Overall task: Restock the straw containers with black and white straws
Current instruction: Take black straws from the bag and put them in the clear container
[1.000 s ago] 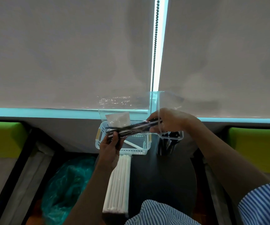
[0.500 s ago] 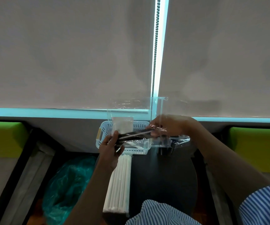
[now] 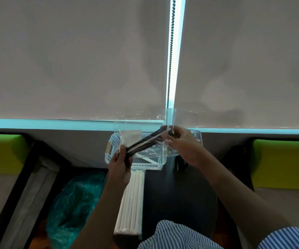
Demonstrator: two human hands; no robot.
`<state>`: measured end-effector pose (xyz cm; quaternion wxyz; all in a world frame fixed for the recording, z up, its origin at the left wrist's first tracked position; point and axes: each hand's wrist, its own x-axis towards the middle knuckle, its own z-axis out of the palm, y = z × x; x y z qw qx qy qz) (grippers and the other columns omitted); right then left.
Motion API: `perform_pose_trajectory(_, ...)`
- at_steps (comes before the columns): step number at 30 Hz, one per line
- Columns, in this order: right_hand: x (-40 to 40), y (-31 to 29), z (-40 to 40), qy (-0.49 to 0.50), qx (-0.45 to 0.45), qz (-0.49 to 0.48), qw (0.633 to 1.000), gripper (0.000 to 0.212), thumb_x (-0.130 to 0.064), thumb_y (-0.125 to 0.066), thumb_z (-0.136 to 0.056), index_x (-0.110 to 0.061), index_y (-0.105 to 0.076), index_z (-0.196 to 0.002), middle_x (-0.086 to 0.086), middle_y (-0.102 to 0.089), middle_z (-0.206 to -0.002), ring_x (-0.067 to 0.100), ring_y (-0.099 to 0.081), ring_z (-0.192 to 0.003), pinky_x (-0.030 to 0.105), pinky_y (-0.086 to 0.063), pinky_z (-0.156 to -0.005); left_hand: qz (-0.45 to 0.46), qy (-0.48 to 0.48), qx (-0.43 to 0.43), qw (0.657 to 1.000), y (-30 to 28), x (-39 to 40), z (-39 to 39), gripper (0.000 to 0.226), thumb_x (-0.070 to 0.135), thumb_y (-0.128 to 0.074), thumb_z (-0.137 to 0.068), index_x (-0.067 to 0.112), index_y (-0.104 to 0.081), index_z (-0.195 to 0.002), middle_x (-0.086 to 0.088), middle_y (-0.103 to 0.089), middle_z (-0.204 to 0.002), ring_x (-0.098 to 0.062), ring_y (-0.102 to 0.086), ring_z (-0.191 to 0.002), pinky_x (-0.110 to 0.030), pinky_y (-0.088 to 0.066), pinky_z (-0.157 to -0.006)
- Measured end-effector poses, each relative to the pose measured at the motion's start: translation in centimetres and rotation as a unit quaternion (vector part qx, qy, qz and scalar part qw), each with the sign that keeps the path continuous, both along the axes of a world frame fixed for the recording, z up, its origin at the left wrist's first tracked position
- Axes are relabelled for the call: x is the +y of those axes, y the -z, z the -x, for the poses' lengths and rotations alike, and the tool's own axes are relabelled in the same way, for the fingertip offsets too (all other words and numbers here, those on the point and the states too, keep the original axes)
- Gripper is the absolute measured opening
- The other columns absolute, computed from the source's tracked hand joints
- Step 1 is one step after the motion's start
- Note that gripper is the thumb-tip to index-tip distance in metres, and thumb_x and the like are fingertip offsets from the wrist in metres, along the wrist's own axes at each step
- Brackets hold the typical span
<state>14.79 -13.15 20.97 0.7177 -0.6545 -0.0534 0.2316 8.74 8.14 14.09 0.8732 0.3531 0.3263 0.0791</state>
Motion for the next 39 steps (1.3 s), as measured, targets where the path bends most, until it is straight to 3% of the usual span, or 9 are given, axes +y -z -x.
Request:
perform_pose_trajectory(7,-0.7,0.1,0.3,-0.103,0.000,0.042,0.994,0.045,-0.006,-0.065,-0.093,-0.017,-0.058,-0.136,0.007,-0.072,-0.117,0.021,-0.066,-0.112,0.036,-0.049,-0.106,0.006,0.056,0.002,0.998,0.2,-0.2,0.1,0.012,0.021,-0.061,-0.092,0.010,-0.063,-0.087,0.000,-0.073,-0.069,-0.006,-0.068,-0.055,-0.014,-0.055,-0.048)
perform_pose_trajectory(9,-0.6,-0.2,0.4,-0.105,0.023,-0.011,0.994,0.043,-0.002,-0.061,-0.095,-0.012,-0.058,-0.136,0.011,-0.069,-0.126,0.026,-0.063,-0.120,0.038,-0.047,-0.109,0.004,0.084,-0.002,0.996,0.2,-0.3,0.3,0.017,0.024,-0.065,-0.082,0.008,-0.064,-0.088,-0.003,-0.073,-0.073,-0.006,-0.068,-0.056,-0.014,-0.055,-0.049)
perform_pose_trajectory(12,-0.1,-0.3,0.3,-0.069,0.041,-0.096,0.992,0.028,0.003,-0.051,-0.098,0.005,-0.059,-0.126,0.022,-0.063,-0.130,0.030,-0.062,-0.122,0.037,-0.047,-0.109,0.005,0.109,-0.002,0.994,0.6,-0.7,0.4,0.019,0.023,-0.065,-0.086,0.006,-0.067,-0.093,-0.008,-0.072,-0.081,-0.008,-0.069,-0.059,-0.016,-0.056,-0.050)
perform_pose_trajectory(16,0.5,0.1,0.1,-0.024,0.079,-0.201,0.976,0.015,0.001,-0.049,-0.099,0.008,-0.059,-0.108,0.029,-0.062,-0.119,0.045,-0.055,-0.126,0.053,-0.049,-0.103,0.010,0.121,-0.008,0.993,0.8,-1.1,0.6,0.018,0.022,-0.059,-0.098,0.006,-0.067,-0.096,-0.010,-0.073,-0.083,-0.013,-0.070,-0.062,-0.020,-0.058,-0.052)
perform_pose_trajectory(19,1.0,-0.9,0.0,0.035,0.062,-0.168,0.983,0.014,-0.003,-0.048,-0.101,0.004,-0.060,-0.097,0.025,-0.068,-0.111,0.042,-0.063,-0.116,0.052,-0.054,-0.096,0.004,0.101,-0.015,0.995,0.9,-0.9,0.8,0.020,0.023,-0.056,-0.099,0.009,-0.067,-0.092,-0.007,-0.073,-0.081,-0.011,-0.071,-0.064,-0.019,-0.058,-0.053)
perform_pose_trajectory(24,0.7,-2.7,-0.8,0.097,-0.011,-0.123,0.988,0.014,-0.009,-0.050,-0.102,-0.003,-0.061,-0.096,0.028,-0.069,-0.113,0.036,-0.068,-0.109,0.053,-0.049,-0.102,0.009,0.046,0.004,0.999,1.5,0.0,1.3,0.018,0.025,-0.058,-0.099,0.013,-0.068,-0.091,0.002,-0.073,-0.074,-0.009,-0.070,-0.060,-0.019,-0.057,-0.053)
perform_pose_trajectory(30,0.3,-3.8,-1.9,0.162,-0.046,-0.182,0.969,0.010,-0.001,-0.045,-0.103,-0.002,-0.055,-0.104,0.021,-0.073,-0.096,0.041,-0.069,-0.105,0.057,-0.049,-0.102,0.022,-0.010,0.035,0.999,2.5,1.5,1.1,0.009,0.021,-0.063,-0.097,0.015,-0.069,-0.093,0.002,-0.074,-0.079,-0.008,-0.070,-0.061,-0.018,-0.056,-0.050)
perform_pose_trajectory(35,-0.8,-5.5,-2.9,0.218,-0.101,-0.134,0.961,0.008,-0.004,-0.048,-0.102,-0.007,-0.056,-0.102,0.017,-0.076,-0.093,0.038,-0.071,-0.102,0.056,-0.050,-0.102,0.022,-0.050,0.052,0.997,3.4,2.3,1.6,0.007,0.022,-0.066,-0.094,0.016,-0.067,-0.091,0.005,-0.073,-0.074,-0.005,-0.068,-0.056,-0.018,-0.055,-0.048)
perform_pose_trajectory(39,-1.8,-6.4,-4.0,0.262,-0.137,-0.108,0.949,0.006,-0.006,-0.050,-0.101,-0.009,-0.055,-0.102,0.017,-0.076,-0.094,0.035,-0.072,-0.100,0.055,-0.051,-0.101,0.041,-0.082,0.060,0.994,4.9,3.0,2.3,0.011,0.031,-0.069,-0.091,0.020,-0.066,-0.091,0.007,-0.072,-0.083,-0.005,-0.068,-0.066,-0.019,-0.059,-0.057)
